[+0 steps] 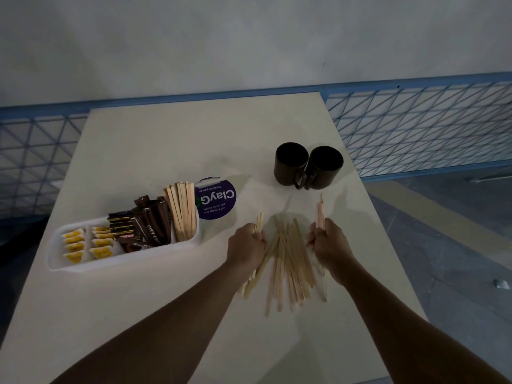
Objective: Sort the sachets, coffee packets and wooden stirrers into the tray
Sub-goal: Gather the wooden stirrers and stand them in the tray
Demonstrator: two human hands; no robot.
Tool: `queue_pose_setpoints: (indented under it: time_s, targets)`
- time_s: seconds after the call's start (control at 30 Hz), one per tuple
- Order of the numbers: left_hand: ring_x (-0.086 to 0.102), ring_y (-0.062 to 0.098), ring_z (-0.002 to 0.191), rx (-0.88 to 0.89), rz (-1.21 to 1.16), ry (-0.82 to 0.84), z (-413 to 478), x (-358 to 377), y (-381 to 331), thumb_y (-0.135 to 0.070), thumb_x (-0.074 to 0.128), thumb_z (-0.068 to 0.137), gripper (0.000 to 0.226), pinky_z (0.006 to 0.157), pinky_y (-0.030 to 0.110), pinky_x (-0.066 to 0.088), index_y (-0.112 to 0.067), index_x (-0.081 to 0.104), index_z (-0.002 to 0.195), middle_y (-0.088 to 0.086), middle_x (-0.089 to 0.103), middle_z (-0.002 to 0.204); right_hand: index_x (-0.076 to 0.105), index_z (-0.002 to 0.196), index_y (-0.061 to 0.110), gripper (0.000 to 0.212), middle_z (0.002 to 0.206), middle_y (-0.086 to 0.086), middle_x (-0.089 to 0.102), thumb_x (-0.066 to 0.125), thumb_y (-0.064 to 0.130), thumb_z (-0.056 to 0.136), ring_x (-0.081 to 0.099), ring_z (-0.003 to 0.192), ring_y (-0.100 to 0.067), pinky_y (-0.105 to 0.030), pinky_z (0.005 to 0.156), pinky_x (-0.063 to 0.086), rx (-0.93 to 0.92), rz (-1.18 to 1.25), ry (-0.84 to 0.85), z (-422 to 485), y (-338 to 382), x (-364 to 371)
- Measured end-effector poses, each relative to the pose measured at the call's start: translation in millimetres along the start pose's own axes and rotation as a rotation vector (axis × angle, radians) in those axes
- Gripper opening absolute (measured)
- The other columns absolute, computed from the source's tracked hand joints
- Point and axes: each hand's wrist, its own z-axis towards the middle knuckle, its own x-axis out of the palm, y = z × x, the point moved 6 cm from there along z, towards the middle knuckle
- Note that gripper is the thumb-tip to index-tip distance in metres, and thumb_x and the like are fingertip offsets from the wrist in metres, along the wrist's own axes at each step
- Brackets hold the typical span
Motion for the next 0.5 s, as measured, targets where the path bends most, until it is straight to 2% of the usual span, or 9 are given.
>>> queue_pose_setpoints:
  time_s: [0.1,0.2,0.33,0.43,0.5]
  targets:
    - [0.065,0.018,0.077,-0.021,-0.17,0.011,-1.3,-5.4,-4.8,-0.005,0.042,0.099,0.025,0.063,0.024,0.056,-0.009,0.064,0.09,0.013,0.069,0.091,0.054,0.104,0.016,0.015,0.099,-0.011,0.061,0.04,0.015,0.101,0.061,0.087,-0.021,-0.044,0.082,0.057,-0.036,-0.046,0.012,0.0,9.9,-1.0]
    - [0.066,0.02,0.079,-0.044,-0.306,0.02,-1.0,-11.4,-10.6,-0.001,0.043,0.099,0.022,0.056,0.015,0.053,-0.004,0.065,0.095,0.016,0.067,0.09,0.054,0.109,0.014,0.017,0.103,-0.011,0.06,0.041,0.012,0.099,0.061,0.087,-0.02,-0.039,0.076,0.057,-0.087,-0.062,0.028,-1.1,25.7,-0.3]
    - [0.072,0.024,0.082,0.018,-0.363,0.039,2.1,-22.5,-23.7,-0.004,0.049,0.099,0.017,0.068,0.027,0.057,-0.003,0.066,0.098,0.009,0.069,0.082,0.057,0.105,0.015,0.022,0.094,-0.008,0.061,0.04,0.005,0.096,0.06,0.08,-0.019,-0.04,0.074,0.055,-0.146,0.018,0.002,-1.2,56.6,4.5]
    - [0.073,0.023,0.084,0.065,-0.395,0.043,5.8,-36.0,-34.7,-0.004,0.051,0.098,0.016,0.079,0.037,0.058,-0.008,0.066,0.095,0.008,0.071,0.083,0.057,0.1,0.014,0.03,0.087,-0.006,0.057,0.034,-0.004,0.096,0.055,0.076,-0.014,-0.029,0.07,0.051,-0.183,0.14,0.002,-3.2,82.2,14.3]
    - [0.073,0.022,0.084,0.104,-0.413,0.035,7.1,-47.8,-42.9,-0.004,0.051,0.098,0.017,0.077,0.035,0.057,-0.009,0.066,0.095,0.008,0.071,0.085,0.056,0.1,0.012,0.031,0.086,-0.005,0.055,0.031,-0.006,0.095,0.053,0.074,-0.012,-0.02,0.065,0.05,-0.241,0.172,-0.006,-7.0,100.9,21.3]
